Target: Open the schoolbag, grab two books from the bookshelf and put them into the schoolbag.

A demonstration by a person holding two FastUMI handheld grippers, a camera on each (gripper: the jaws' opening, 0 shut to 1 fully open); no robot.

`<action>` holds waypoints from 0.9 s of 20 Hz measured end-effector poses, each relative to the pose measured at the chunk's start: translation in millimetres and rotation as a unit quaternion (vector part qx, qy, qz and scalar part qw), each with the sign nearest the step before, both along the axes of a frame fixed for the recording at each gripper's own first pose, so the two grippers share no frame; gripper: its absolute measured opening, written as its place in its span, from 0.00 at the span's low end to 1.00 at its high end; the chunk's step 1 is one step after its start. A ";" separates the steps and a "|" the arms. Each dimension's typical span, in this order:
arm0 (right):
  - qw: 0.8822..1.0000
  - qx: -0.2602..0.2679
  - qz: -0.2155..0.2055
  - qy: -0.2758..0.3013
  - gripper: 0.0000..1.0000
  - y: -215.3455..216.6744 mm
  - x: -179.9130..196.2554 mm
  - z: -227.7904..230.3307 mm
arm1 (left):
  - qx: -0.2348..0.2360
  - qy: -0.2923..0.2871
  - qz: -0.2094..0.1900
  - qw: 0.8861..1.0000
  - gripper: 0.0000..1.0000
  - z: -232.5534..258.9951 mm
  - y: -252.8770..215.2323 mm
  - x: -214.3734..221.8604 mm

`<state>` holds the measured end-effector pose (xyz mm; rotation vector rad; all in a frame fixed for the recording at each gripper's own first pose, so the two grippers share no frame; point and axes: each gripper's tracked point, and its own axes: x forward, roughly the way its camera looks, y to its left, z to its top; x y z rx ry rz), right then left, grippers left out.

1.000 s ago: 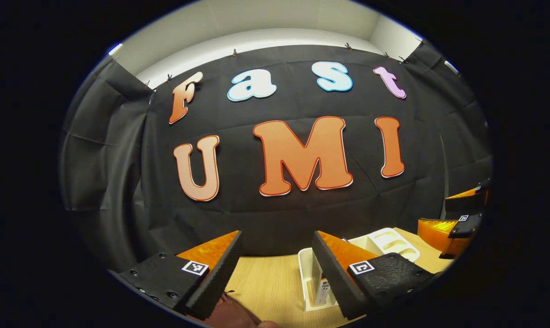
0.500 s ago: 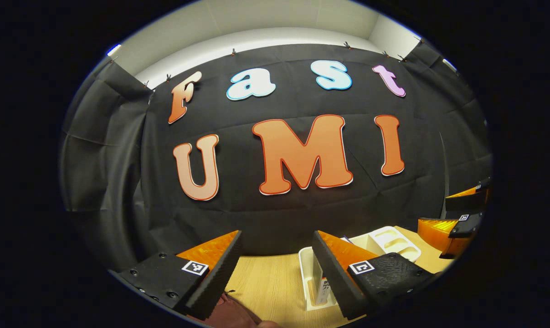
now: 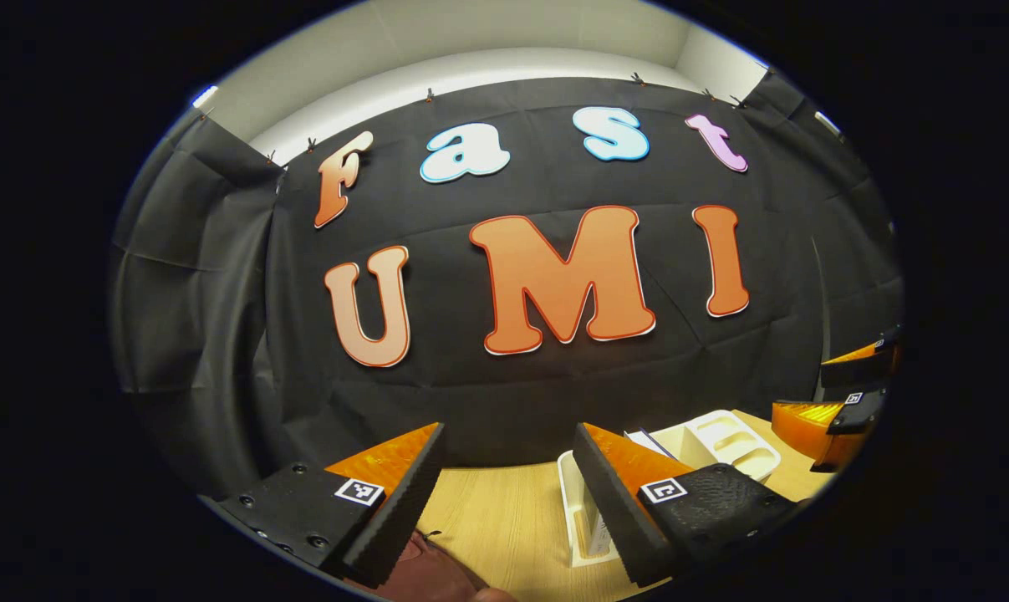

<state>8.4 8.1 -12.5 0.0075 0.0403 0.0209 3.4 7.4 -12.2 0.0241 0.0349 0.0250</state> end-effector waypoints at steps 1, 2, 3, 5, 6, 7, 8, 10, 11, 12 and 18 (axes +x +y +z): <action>1.000 -0.002 0.000 -0.003 0.97 -0.2 -0.5 1.9 | 0.001 -0.001 0.001 1.000 0.96 0.8 0.5 -0.2; 1.000 -0.002 0.003 -0.004 0.97 0.7 -1.0 1.8 | -0.001 -0.001 -0.003 1.000 0.96 1.1 -0.3 -0.9; 1.000 -0.002 0.007 -0.001 0.96 2.6 -0.9 -0.3 | -0.005 -0.007 -0.006 1.000 1.00 2.9 -2.4 -2.8; 1.000 -0.006 0.012 0.005 0.96 4.6 -2.0 -4.3 | -0.003 -0.008 -0.006 1.000 0.95 3.9 -1.6 -4.3; 1.000 -0.008 0.013 0.006 0.96 4.3 -2.9 -4.9 | -0.001 -0.008 -0.003 1.000 0.95 4.3 -0.9 -3.8; 1.000 -0.008 0.015 0.006 0.97 4.7 -3.7 -4.4 | 0.000 -0.006 -0.001 1.000 0.95 3.3 -0.7 -4.3; 1.000 -0.008 0.015 0.005 0.96 4.5 -3.4 -3.8 | -0.001 -0.003 0.001 1.000 0.95 0.3 -0.3 -3.7; 1.000 -0.009 0.015 0.005 0.97 3.2 -2.9 -3.8 | 0.000 0.006 0.004 1.000 0.95 -2.2 0.6 -5.5; 1.000 -0.010 0.014 0.006 0.97 2.1 -3.1 -5.1 | 0.006 0.009 0.007 1.000 0.95 -5.7 2.4 -4.0; 1.000 -0.008 0.014 0.007 0.97 1.1 -3.5 -6.1 | 0.013 0.012 0.012 1.000 0.95 -8.6 5.4 -4.1; 1.000 -0.005 0.020 0.024 0.96 -2.5 2.1 -18.3 | 0.017 0.096 0.002 0.995 0.95 -60.9 3.1 -4.3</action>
